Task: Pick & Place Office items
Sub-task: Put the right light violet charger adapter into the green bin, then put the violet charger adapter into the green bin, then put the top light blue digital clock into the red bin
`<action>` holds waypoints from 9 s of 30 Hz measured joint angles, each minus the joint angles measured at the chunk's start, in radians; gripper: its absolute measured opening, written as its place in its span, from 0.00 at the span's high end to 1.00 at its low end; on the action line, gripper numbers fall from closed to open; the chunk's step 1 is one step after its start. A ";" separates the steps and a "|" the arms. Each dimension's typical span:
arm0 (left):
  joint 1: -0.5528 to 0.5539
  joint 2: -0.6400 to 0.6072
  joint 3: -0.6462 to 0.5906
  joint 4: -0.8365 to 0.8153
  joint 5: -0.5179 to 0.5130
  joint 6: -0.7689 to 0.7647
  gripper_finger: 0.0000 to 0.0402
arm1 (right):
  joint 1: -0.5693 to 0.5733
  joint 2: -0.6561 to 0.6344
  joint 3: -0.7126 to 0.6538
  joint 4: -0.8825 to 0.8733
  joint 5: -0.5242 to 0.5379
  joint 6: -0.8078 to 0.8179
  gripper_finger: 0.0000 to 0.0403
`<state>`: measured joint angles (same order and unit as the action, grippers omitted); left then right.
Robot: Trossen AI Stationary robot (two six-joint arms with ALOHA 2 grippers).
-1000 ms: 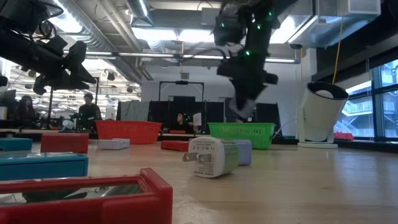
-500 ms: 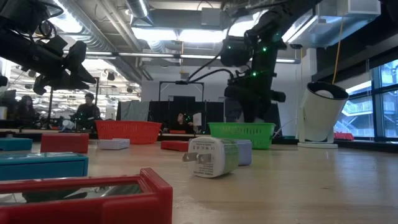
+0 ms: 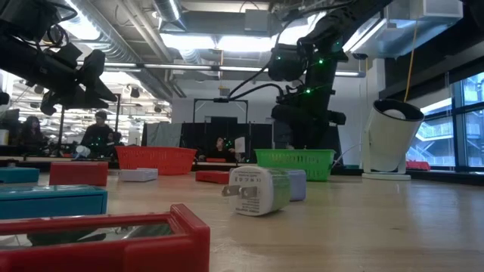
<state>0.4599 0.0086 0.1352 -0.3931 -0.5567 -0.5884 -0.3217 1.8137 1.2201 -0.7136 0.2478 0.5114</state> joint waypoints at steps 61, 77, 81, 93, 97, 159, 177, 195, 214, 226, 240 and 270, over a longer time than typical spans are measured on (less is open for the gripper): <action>0.000 0.000 0.000 0.000 0.000 0.000 0.65 | 0.785 0.000 0.388 -0.563 -0.297 0.071 0.35; 0.000 0.000 0.000 0.000 0.000 0.000 0.65 | 0.913 -0.001 0.042 -0.375 -0.447 0.319 0.35; 0.000 0.000 0.000 0.000 0.000 0.000 0.65 | 0.907 -0.001 -0.018 -0.369 -0.417 0.319 0.35; 0.000 0.000 0.000 0.000 0.000 0.000 0.65 | 0.903 -0.001 -0.137 -0.155 -0.392 0.383 0.35; 0.000 0.000 0.000 0.000 0.000 0.000 0.65 | 0.906 -0.001 -0.138 -0.158 -0.394 0.374 0.35; 0.000 0.000 0.000 0.000 0.000 0.000 0.65 | 0.671 -0.010 0.912 -0.171 0.479 -0.429 0.69; 0.000 0.000 0.000 0.000 0.000 0.000 0.65 | 0.356 -0.009 0.645 -0.189 0.229 -0.253 0.68; 0.000 0.000 0.000 0.000 0.000 0.000 0.65 | 0.240 -0.008 0.209 -0.017 0.099 0.140 0.68; 0.000 0.000 0.000 0.000 0.000 0.000 0.65 | 0.155 -0.008 0.002 -0.035 0.096 0.248 0.68; 0.000 0.000 0.000 0.000 0.000 0.000 0.65 | 0.151 -0.010 -0.012 -0.031 0.076 0.241 0.62; 0.000 0.000 0.000 0.000 0.000 0.000 0.65 | 0.139 -0.008 0.085 -0.117 0.049 0.202 0.37; 0.000 0.000 0.000 0.000 -0.010 0.000 0.65 | 0.280 -0.008 0.838 -0.518 0.483 -0.104 0.43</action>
<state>0.4599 0.0086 0.1352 -0.3931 -0.5671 -0.5884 -0.0419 1.8053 2.0583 -1.2320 0.7310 0.4076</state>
